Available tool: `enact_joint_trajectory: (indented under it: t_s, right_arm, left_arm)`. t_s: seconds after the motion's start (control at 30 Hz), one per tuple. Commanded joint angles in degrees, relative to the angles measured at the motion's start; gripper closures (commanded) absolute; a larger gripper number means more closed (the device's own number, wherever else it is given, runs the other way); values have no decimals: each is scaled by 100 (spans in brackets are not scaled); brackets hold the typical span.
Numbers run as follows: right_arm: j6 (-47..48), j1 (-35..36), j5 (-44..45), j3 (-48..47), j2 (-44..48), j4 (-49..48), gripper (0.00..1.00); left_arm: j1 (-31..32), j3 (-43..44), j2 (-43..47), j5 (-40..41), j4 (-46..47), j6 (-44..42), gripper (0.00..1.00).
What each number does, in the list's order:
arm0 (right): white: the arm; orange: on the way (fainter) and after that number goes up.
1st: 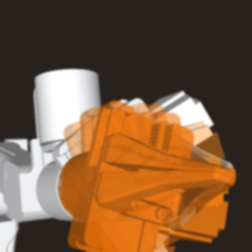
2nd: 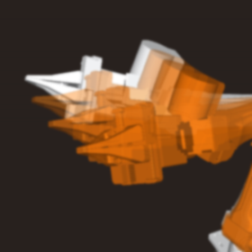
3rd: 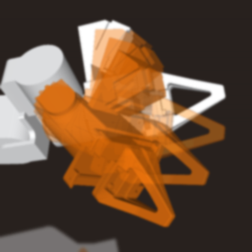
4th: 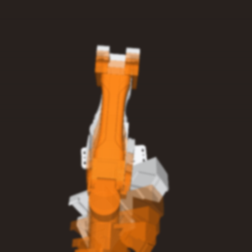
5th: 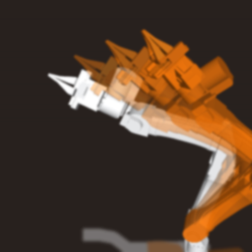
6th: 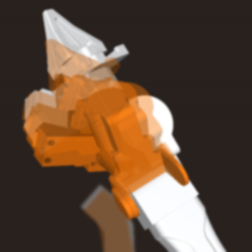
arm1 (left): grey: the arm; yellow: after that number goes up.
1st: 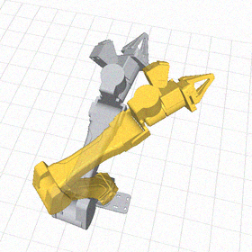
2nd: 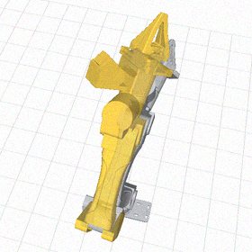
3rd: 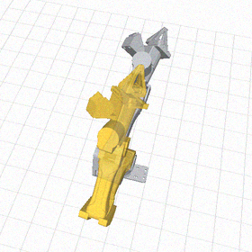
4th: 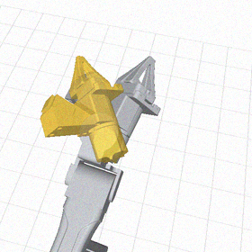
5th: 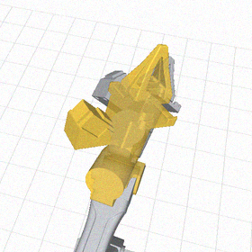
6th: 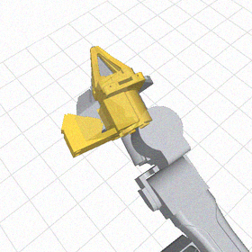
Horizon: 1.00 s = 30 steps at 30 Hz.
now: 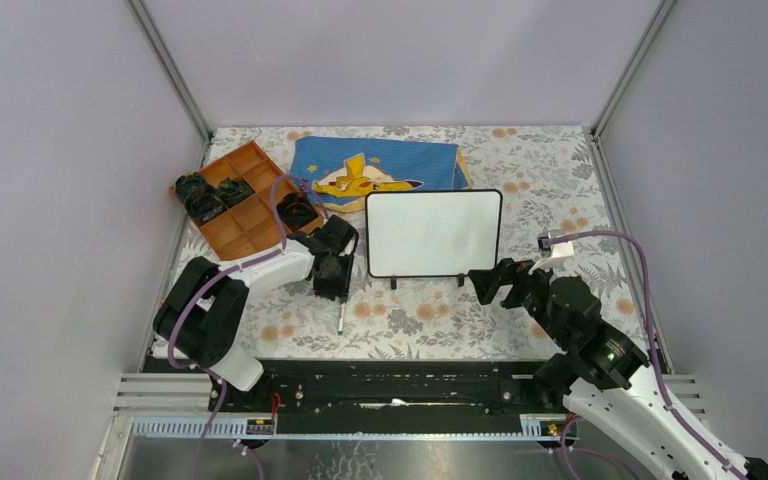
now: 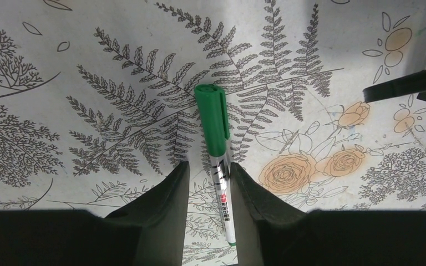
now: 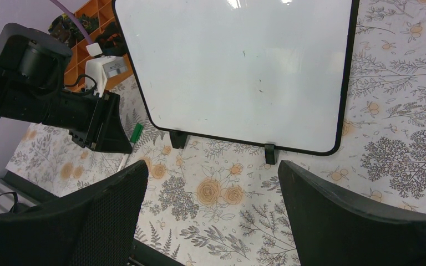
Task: Write a sentence on the whiteboard
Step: Open the whiteboard marker at the center of the board.
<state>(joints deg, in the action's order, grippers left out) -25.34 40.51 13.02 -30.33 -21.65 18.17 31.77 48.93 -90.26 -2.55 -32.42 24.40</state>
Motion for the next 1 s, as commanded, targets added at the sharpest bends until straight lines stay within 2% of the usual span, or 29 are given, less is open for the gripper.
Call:
enact_joint_trajectory:
  t_s: [0.0, 0.53, 0.8, 0.97]
  right_arm:
    - [39, 31, 149, -27, 0, -157, 6]
    - [9, 28, 160, -68, 38, -64, 6]
    - [-6, 27, 152, -87, 43, -43, 6]
    - [-6, 31, 132, -124, 8, -46, 6]
  left_arm:
    - [-13, -146, -264, -16, 357, -98, 62]
    - [31, -286, -288, -83, 458, -112, 78]
    - [31, -296, -145, 11, 472, -64, 100]
    - [23, -277, 232, 198, 433, 85, 100]
